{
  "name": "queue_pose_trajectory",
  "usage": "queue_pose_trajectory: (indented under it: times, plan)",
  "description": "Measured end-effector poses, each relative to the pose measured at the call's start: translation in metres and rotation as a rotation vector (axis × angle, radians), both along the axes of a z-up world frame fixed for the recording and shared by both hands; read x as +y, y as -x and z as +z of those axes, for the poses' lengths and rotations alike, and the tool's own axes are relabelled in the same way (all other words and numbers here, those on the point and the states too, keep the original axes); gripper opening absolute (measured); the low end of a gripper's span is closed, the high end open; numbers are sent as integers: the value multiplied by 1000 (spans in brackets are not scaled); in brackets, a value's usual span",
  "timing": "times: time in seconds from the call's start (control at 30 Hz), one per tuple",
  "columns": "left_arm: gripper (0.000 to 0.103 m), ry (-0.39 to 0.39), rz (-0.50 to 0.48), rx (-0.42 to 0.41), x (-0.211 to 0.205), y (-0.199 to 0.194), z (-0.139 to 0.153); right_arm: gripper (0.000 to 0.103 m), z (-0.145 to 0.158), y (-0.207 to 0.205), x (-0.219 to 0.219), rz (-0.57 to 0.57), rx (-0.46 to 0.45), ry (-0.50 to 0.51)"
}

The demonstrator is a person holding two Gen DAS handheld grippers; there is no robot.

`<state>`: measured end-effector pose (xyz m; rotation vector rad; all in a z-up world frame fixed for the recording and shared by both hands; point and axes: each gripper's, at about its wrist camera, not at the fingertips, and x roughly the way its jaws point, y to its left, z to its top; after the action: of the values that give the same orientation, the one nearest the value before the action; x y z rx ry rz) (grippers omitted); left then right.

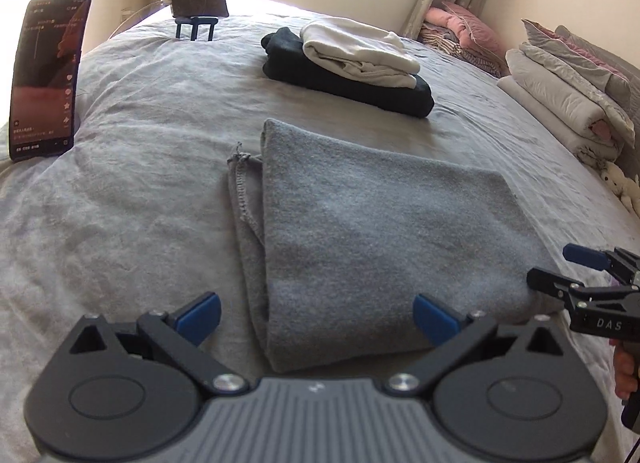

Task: Fold clothes
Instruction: 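Grasp the sweater edge with both grippers and lift it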

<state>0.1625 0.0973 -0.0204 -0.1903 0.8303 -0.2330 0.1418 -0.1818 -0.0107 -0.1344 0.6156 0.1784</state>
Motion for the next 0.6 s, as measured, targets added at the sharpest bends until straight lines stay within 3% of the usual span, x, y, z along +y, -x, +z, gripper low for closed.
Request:
queue_pose_trajectory:
  times: [0.17, 0.43, 0.53, 0.6]
  plan:
    - [101, 155, 78, 1, 22, -7, -8, 89, -1, -3, 0, -26, -50, 6]
    - [92, 214, 139, -38, 21, -8, -13, 89, 0, 2, 5, -47, -96, -45]
    - [76, 264, 156, -47, 21, -8, -17, 88, 4, 5, 11, -32, -125, -82]
    - [72, 294, 173, -52, 21, -8, -20, 84, 5, 7, 17, -21, -141, -105]
